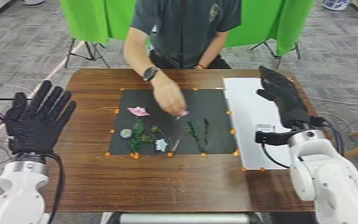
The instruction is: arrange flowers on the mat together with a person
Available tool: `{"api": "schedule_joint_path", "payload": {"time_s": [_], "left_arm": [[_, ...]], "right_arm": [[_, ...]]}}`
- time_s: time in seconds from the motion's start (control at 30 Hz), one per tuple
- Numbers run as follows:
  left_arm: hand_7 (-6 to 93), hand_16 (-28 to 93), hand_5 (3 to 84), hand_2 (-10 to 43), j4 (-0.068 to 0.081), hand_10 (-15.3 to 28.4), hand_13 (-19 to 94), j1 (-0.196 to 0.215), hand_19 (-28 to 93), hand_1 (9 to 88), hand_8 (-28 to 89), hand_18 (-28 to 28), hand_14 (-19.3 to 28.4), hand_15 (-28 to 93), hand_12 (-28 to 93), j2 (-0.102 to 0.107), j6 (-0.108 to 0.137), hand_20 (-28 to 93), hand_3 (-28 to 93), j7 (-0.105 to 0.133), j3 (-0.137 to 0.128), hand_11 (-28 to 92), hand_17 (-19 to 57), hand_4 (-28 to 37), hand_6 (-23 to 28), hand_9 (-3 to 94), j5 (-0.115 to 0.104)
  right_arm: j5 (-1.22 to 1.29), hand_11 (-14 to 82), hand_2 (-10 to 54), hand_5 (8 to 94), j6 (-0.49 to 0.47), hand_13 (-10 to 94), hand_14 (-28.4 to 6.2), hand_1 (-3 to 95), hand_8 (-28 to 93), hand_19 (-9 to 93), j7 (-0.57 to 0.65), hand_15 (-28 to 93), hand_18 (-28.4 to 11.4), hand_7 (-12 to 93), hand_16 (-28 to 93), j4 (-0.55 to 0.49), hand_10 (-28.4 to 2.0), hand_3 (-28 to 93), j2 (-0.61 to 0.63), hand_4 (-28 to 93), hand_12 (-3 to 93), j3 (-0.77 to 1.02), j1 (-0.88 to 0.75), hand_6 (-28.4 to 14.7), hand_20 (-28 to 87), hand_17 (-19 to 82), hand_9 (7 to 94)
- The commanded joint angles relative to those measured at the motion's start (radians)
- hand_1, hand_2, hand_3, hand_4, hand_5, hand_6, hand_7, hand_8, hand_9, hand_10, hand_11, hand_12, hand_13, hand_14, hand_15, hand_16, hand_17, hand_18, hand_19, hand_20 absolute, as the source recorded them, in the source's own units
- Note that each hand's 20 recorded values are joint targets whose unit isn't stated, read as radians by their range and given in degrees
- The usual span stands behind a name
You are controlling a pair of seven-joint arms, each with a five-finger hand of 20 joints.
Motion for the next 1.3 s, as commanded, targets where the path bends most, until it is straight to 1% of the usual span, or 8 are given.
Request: {"api": "schedule_joint_path", "payload": {"time_s": [0.03,0.23,0.4,0.53,0.67,0.8,0.97,1.3], "left_arm": [[8.5,-6,44.0,10.7,-0.013,12.7,28,0.004,22,24.8,-9,10.8,11.7,18,5,0.007,0.003,10,72,0.008,-0.008,15,-1.7,-28.3,5.8,38.0,0.000],[8.6,-6,44.0,10.8,-0.019,12.7,28,0.020,22,24.8,-9,10.8,11.7,18,5,-0.003,0.002,10,72,0.005,-0.007,15,-1.7,-28.3,5.7,38.0,0.009],[8.6,-6,44.0,10.9,-0.022,12.8,28,0.029,22,24.8,-10,10.8,11.7,18,5,-0.011,0.003,10,72,0.000,-0.011,15,-1.7,-28.3,5.7,38.0,0.014],[8.5,-6,44.0,11.0,-0.016,12.7,28,0.032,22,24.9,-10,10.8,11.7,18,5,-0.025,0.010,10,72,-0.008,-0.008,15,-1.7,-28.3,5.8,37.7,0.011],[8.6,-6,43.8,11.0,-0.009,12.6,28,0.020,21,25.0,-10,10.7,11.8,18,5,-0.030,0.000,10,71,-0.026,0.006,15,-1.6,-28.3,5.6,36.8,0.017],[8.5,-6,43.7,11.2,-0.007,12.5,28,0.011,21,25.1,-10,10.8,11.7,18,5,-0.026,0.019,10,71,-0.029,0.011,15,-1.7,-28.3,5.6,36.3,0.022],[8.5,-6,43.7,11.4,-0.006,12.4,28,0.009,22,25.1,-10,10.8,11.8,18,5,-0.025,0.020,10,71,-0.030,0.021,15,-1.8,-28.3,5.7,36.1,0.023],[8.7,-6,43.8,11.5,-0.004,12.5,28,0.001,22,25.3,-9,10.8,11.8,18,5,-0.028,0.014,10,72,-0.038,0.044,15,-1.8,-28.3,5.8,36.3,0.024]], "right_arm": [[-0.020,6.8,10.6,29.9,-0.036,21,-7.4,15.7,-11,33,-0.057,15,-10.5,13,-1,-0.030,-11.5,80,0.013,-28,7.4,0.017,0.038,-4.0,5,13,27.8],[-0.120,6.6,8.9,29.7,-0.066,21,-7.4,16.5,-11,32,-0.057,15,-10.5,13,-1,-0.002,-11.5,80,0.026,-27,7.5,0.044,0.050,-3.9,5,13,27.5],[-0.437,4.5,-2.5,29.3,-0.149,16,-11.8,20.9,-11,34,0.008,13,-14.3,13,1,0.000,-12.0,80,0.040,-25,8.9,0.138,0.021,-3.8,4,10,24.3],[-0.535,4.4,-9.3,33.2,-0.114,19,-12.0,31.3,-13,35,-0.001,11,-14.5,17,5,0.104,-10.2,81,0.077,-27,9.9,0.129,0.084,-0.6,4,9,27.0],[-0.675,6.0,-9.5,34.8,-0.103,19,-11.7,37.5,-15,36,0.096,11,-13.7,20,6,0.160,-8.5,82,0.114,-28,9.4,0.110,0.131,1.9,4,8,28.7],[-0.723,6.2,-9.5,34.0,-0.145,18,-11.9,38.5,-15,36,0.191,13,-13.1,21,6,0.228,-8.8,83,0.137,-28,9.2,0.074,0.190,1.2,3,8,27.3],[-0.685,6.5,-9.5,32.0,-0.095,17,-12.6,39.3,-14,39,0.255,15,-14.0,19,4,0.329,-9.5,82,0.195,-28,9.2,-0.028,0.265,-0.3,2,8,26.0],[-0.676,10.6,-9.5,34.1,-0.181,24,-11.1,43.6,-16,48,0.308,22,-16.3,22,2,0.535,-9.2,80,0.219,-28,9.3,-0.208,0.441,-0.9,2,16,30.0]]}}
